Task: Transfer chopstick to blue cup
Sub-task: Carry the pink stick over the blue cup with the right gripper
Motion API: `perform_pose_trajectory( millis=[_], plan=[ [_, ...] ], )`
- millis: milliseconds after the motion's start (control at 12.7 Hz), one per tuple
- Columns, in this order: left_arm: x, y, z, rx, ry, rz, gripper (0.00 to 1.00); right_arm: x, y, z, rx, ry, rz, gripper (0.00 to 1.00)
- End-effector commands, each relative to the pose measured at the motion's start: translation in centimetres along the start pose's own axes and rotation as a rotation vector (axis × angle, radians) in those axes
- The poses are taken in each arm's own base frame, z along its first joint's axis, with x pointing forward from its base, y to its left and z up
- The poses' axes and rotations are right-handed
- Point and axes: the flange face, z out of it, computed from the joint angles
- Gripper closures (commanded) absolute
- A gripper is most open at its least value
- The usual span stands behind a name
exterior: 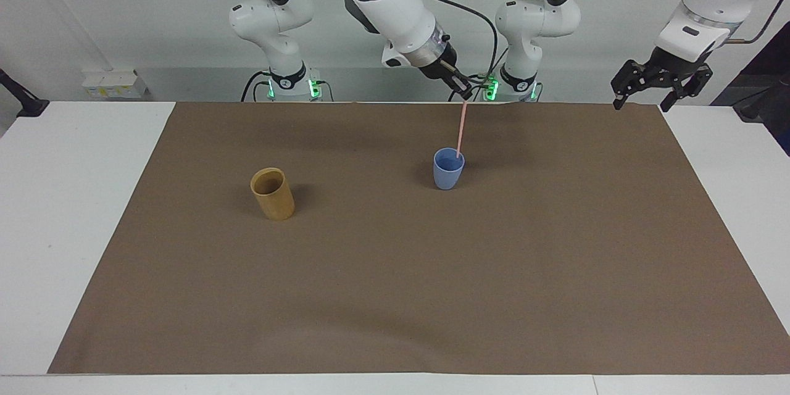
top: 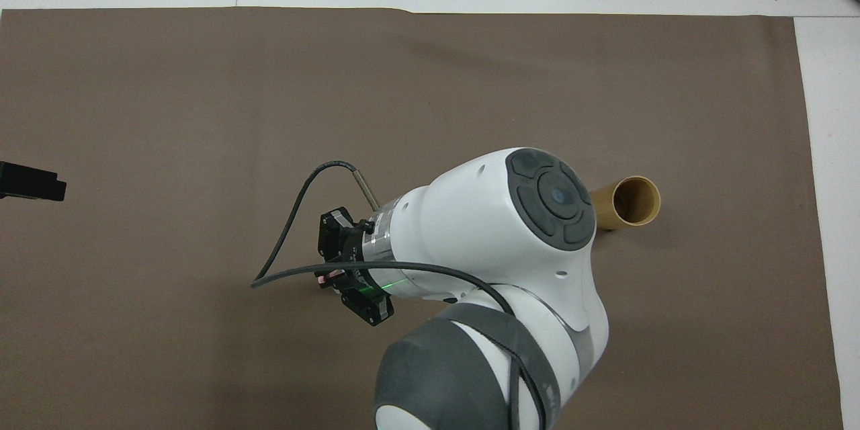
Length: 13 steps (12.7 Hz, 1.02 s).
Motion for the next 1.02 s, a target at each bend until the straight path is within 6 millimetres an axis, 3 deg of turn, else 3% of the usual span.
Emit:
perform_pose_trajectory(
  millis=[0,629,943],
  plan=[
    [-0.3,-0.3,-0.6,0.012,-0.008,0.001,0.0,0.9,0.7,0.3,-0.01,0.014,0.007,1.0],
    [-0.3,-0.3,-0.6,0.012,-0.008,0.001,0.0,4.4,-0.5,3.9,-0.026,0.07,0.023,1.0],
    [-0.3,-0.3,-0.6,0.012,-0.008,0.001,0.0,5.2,-1.2,4.7,0.004,0.071,0.009,1.0]
  ],
)
